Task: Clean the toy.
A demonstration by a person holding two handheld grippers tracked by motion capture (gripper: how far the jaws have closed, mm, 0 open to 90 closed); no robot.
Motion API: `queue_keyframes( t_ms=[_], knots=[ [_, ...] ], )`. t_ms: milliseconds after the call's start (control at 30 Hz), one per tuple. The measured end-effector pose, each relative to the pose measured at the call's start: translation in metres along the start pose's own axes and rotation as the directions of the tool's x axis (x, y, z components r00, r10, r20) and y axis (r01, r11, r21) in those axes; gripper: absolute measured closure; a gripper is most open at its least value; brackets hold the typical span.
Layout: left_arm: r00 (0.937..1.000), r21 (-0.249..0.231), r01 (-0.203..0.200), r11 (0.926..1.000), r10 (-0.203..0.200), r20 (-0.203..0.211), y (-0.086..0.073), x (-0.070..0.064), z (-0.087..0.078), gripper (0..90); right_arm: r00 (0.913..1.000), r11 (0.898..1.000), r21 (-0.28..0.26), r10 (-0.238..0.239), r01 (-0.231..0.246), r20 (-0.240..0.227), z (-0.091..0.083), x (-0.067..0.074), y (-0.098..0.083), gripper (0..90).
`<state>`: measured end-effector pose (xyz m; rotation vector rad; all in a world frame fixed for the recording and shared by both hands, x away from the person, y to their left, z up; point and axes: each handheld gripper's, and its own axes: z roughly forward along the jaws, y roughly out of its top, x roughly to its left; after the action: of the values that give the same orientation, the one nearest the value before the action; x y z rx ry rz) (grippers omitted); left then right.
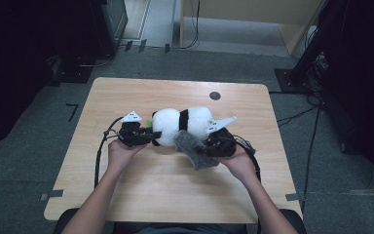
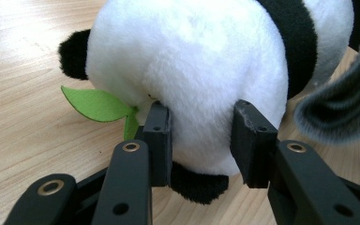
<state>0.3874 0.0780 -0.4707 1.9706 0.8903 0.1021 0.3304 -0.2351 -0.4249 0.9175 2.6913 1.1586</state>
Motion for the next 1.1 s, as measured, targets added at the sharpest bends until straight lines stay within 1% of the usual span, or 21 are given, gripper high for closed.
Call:
queue_keyframes(
  t_ms=[167,200,333,400,467,567,667,733,867,967,1100],
  knots=[
    [1.0,-0.001,0.002,1.0,-0.002,0.0,0.0,0.0,0.0,62.1,0.999,0.999,0.009,-0.031,0.032,-0.033,0.023,0.009,0.021,76.1],
    [1.0,-0.001,0.002,1.0,-0.002,0.0,0.0,0.0,0.0,62.1,0.9985,0.999,0.011,-0.04,0.04,-0.039,0.028,0.01,0.025,76.1],
    [1.0,-0.001,0.001,1.0,-0.001,0.0,0.0,0.0,0.0,62.1,0.9975,0.998,0.025,-0.05,0.051,-0.05,0.049,0.012,0.038,76.1],
    [1.0,0.0,0.002,1.0,-0.002,0.0,0.0,0.0,0.0,62.2,0.9976,0.999,0.033,-0.04,0.042,-0.057,0.058,0.011,0.042,76.1],
    [1.0,-0.002,0.004,1.0,-0.004,-0.001,0.0,0.0,0.0,62.2,0.9985,0.999,0.039,-0.032,0.034,-0.045,0.066,0.009,0.044,76.1],
    [1.0,0.003,-0.001,1.0,0.001,-0.007,0.0,0.001,0.0,62.3,0.9992,0.999,0.037,-0.018,0.019,-0.035,0.072,0.005,0.044,76.0],
    [1.0,0.0,-0.004,1.0,0.004,-0.009,0.0,0.0,0.0,62.3,0.9992,0.999,0.032,0.001,0.001,-0.04,0.071,0.001,0.042,76.0],
    [1.0,0.001,-0.004,1.0,0.004,-0.009,0.0,0.0,0.0,62.5,0.9996,0.999,0.033,-0.002,0.003,-0.027,0.066,0.0,0.04,75.9],
    [0.9999,0.001,-0.005,1.0,0.005,-0.01,0.0,0.0,0.0,62.6,1.0,0.999,0.032,0.007,-0.007,0.0,0.054,-0.005,0.03,76.0],
    [1.0,0.0,-0.003,1.0,0.003,-0.009,0.0,0.0,0.0,62.6,0.9997,0.999,0.029,0.023,-0.024,0.006,0.045,-0.01,0.021,75.9],
    [1.0,-0.003,-0.003,1.0,0.003,-0.008,0.0,0.001,0.0,62.6,0.9993,0.999,0.03,0.023,-0.024,0.029,0.031,-0.013,0.01,75.9]
  ],
)
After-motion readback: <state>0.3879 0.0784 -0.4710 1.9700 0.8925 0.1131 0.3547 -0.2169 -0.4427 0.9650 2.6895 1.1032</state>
